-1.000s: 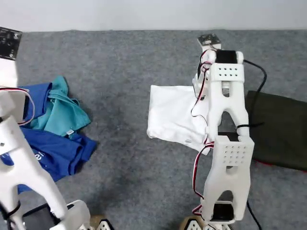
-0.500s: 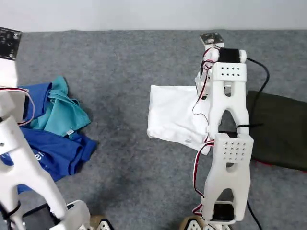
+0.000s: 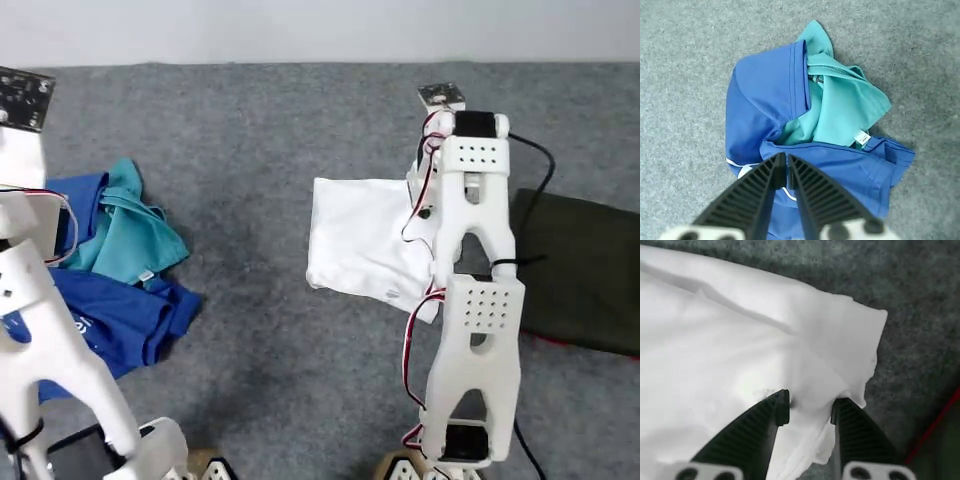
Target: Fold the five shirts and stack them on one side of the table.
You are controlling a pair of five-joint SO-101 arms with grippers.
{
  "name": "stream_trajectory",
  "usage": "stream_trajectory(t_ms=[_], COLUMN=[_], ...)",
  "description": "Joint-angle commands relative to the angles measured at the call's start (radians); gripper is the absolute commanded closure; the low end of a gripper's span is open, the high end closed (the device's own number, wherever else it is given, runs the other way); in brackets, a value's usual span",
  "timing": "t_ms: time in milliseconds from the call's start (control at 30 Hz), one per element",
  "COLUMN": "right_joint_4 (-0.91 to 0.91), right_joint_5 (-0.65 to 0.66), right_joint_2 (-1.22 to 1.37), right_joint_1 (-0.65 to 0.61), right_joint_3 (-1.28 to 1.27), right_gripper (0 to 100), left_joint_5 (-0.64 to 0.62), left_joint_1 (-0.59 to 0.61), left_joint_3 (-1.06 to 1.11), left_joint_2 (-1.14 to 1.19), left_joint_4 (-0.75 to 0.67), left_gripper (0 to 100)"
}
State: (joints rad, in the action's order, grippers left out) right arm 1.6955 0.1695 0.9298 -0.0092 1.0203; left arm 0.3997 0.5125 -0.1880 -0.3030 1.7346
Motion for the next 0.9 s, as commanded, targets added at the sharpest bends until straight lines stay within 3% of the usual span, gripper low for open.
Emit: stream_trajectory(t_ms=[0, 133, 233, 633, 867], right_joint_4=[-0.047, -0.097, -0.082, -0.077, -0.191], right_joint_5=[-0.002, 0.003, 0.012, 0.252, 0.351], right_joint_2=[0.005, 0.01, -0.021, -0.11, -0.056], right_joint_1=[-0.01, -0.01, -0.007, 0.036, 0.053], right_joint_3=[0.044, 0.046, 0.051, 0.235, 0.245], right_gripper=[88.8, 99.3, 99.0, 98.8, 98.8], left_joint_5=[0.009, 0.009, 0.009, 0.009, 0.008], left_joint_1=[0.003, 0.003, 0.003, 0.003, 0.003], left_joint_3=[-0.004, 0.01, 0.012, 0.012, 0.012], left_joint_2=[-0.025, -0.031, -0.032, -0.032, -0.032], left_joint_4=[0.015, -0.012, -0.015, -0.018, -0.017], left_gripper=[98, 98, 98, 98, 98])
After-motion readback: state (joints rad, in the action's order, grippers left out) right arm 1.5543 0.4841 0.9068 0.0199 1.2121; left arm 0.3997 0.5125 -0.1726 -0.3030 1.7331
